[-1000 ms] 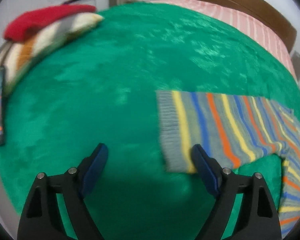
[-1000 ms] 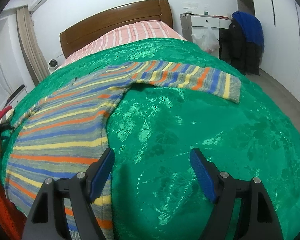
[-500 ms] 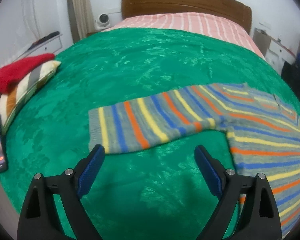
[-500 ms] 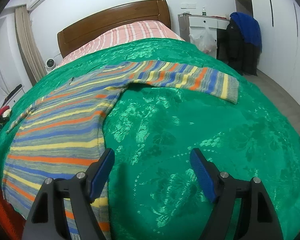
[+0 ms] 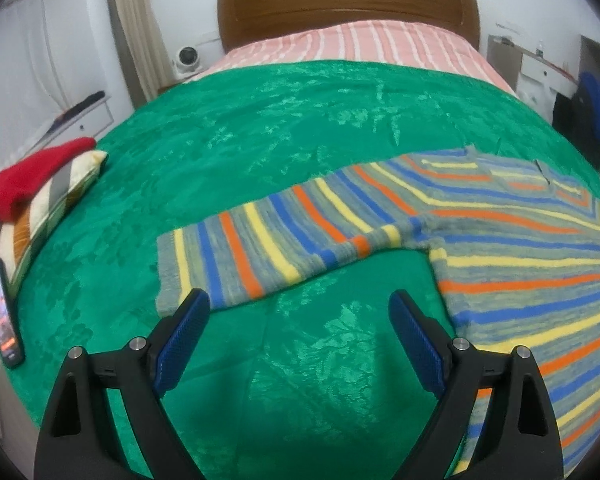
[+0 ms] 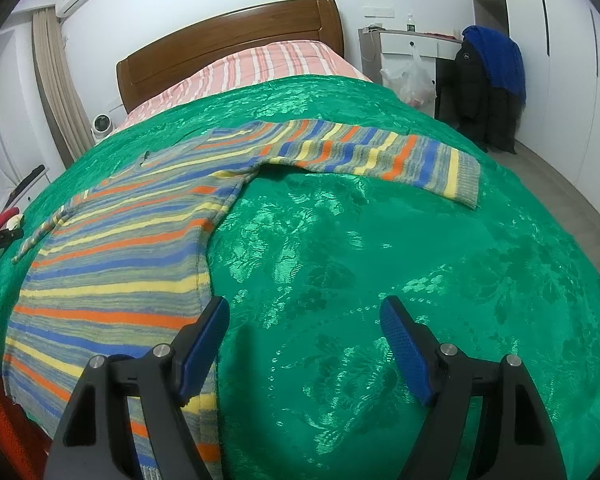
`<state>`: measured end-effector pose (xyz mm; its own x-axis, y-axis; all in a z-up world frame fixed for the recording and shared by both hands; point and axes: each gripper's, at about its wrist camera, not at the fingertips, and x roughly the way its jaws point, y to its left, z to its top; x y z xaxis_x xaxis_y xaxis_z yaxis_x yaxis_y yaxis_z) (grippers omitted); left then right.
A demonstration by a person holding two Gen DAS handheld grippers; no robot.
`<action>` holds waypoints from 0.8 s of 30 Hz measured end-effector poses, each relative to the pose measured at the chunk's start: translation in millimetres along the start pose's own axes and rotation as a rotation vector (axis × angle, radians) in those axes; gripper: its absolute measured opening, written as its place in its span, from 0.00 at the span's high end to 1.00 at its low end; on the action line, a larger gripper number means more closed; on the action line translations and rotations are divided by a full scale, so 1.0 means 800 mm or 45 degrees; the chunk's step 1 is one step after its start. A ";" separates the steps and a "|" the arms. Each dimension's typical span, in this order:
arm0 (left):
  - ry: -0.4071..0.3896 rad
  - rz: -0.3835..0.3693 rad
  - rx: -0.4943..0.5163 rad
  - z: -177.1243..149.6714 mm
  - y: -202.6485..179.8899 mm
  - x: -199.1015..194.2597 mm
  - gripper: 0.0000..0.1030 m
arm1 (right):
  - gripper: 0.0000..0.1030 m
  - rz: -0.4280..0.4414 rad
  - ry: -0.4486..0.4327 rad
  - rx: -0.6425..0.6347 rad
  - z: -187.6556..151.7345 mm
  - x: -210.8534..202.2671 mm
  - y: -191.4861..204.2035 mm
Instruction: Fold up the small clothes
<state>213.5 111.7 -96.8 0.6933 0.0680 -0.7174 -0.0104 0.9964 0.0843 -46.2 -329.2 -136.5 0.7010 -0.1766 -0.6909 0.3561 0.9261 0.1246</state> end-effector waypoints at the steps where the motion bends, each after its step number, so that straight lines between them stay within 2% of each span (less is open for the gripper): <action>1: 0.013 -0.013 0.004 -0.001 -0.001 0.004 0.08 | 0.25 0.001 0.001 0.000 0.000 0.000 0.000; 8: 0.010 -0.169 -0.055 -0.009 0.014 0.050 0.03 | 0.25 -0.005 0.009 -0.013 -0.001 0.004 0.001; 10: 0.067 -0.124 -0.030 -0.012 0.013 0.078 0.00 | 0.25 -0.018 0.014 -0.027 -0.001 0.005 0.004; 11: 0.133 -0.123 -0.024 -0.014 0.012 0.095 0.00 | 0.25 -0.022 0.016 -0.032 -0.003 0.006 0.005; 12: 0.140 -0.138 -0.034 -0.014 0.013 0.098 0.00 | 0.25 -0.027 0.022 -0.039 -0.003 0.008 0.007; 16: 0.088 -0.132 -0.032 -0.020 0.010 0.091 0.00 | 0.25 -0.052 0.028 -0.058 -0.003 0.011 0.010; 24: 0.092 -0.137 -0.036 -0.020 0.010 0.088 0.00 | 0.25 -0.117 0.006 -0.095 0.003 0.002 0.019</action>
<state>251.2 125.6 -157.7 0.6378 -0.0366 -0.7693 0.0401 0.9991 -0.0143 -38.2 -316.3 -134.3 0.6644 -0.2608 -0.7004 0.3721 0.9282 0.0074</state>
